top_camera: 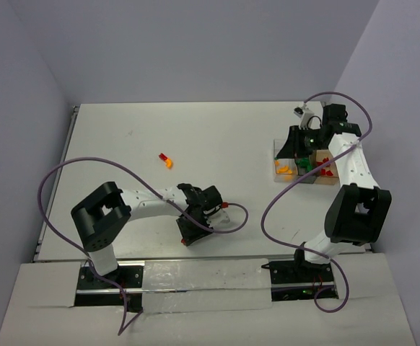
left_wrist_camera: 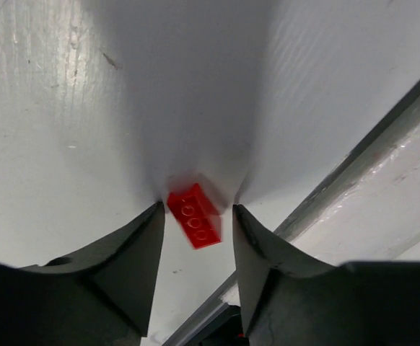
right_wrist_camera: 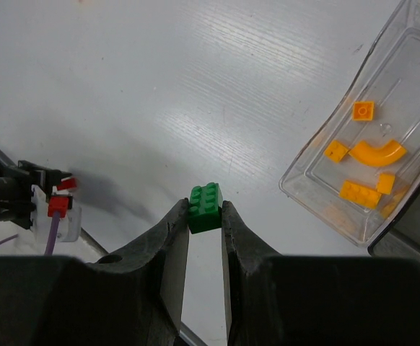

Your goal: Sort the legos into containers by color

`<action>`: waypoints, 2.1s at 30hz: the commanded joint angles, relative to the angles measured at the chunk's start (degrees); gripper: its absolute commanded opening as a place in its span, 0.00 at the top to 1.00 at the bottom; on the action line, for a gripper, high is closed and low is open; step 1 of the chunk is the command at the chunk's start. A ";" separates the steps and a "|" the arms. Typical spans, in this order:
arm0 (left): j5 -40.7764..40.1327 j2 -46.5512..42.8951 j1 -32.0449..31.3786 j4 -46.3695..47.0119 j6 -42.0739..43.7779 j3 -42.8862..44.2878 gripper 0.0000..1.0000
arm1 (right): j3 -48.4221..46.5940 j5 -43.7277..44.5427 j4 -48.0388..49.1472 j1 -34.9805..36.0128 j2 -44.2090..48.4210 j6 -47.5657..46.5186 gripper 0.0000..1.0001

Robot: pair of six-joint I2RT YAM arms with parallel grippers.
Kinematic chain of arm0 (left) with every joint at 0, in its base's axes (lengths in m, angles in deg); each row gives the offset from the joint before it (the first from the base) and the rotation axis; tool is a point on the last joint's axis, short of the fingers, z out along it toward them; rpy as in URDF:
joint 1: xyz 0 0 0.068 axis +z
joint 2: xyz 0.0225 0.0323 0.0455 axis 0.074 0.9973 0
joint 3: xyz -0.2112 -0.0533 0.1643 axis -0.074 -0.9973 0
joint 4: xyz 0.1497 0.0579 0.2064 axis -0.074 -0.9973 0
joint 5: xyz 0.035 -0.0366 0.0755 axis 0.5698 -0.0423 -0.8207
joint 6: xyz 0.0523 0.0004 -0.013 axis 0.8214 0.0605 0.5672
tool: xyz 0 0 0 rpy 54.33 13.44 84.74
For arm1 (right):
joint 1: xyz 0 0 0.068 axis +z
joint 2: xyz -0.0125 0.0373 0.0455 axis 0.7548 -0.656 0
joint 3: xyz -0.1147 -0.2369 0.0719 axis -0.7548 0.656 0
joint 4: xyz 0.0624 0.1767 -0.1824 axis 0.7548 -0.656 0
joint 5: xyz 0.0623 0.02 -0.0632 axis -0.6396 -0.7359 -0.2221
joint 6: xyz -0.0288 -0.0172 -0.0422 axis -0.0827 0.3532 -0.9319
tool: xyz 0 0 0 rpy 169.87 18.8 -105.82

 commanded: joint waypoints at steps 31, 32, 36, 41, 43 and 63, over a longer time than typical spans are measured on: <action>28.22 1.35 24.90 15.65 -13.42 33.18 1.00 | -14.33 24.82 2.17 -8.47 -15.95 -5.05 0.97; 28.66 1.16 25.11 15.91 -14.40 32.88 1.00 | -14.35 24.87 2.26 -8.47 -16.15 -5.02 0.93; 31.20 -0.25 26.37 21.70 -18.60 29.98 1.00 | -15.29 24.05 2.53 -8.38 -18.98 -4.70 0.56; 33.94 -0.77 27.16 24.84 -20.68 28.50 1.00 | -16.07 23.60 2.13 -8.21 -19.62 -4.36 0.39; 35.09 -1.74 27.48 27.17 -20.70 27.04 1.00 | -16.39 22.51 1.11 -7.91 -18.65 -4.00 0.37; 28.70 -9.07 22.78 30.85 -6.48 19.39 1.00 | -6.89 -27.77 6.47 16.93 -9.13 19.25 0.41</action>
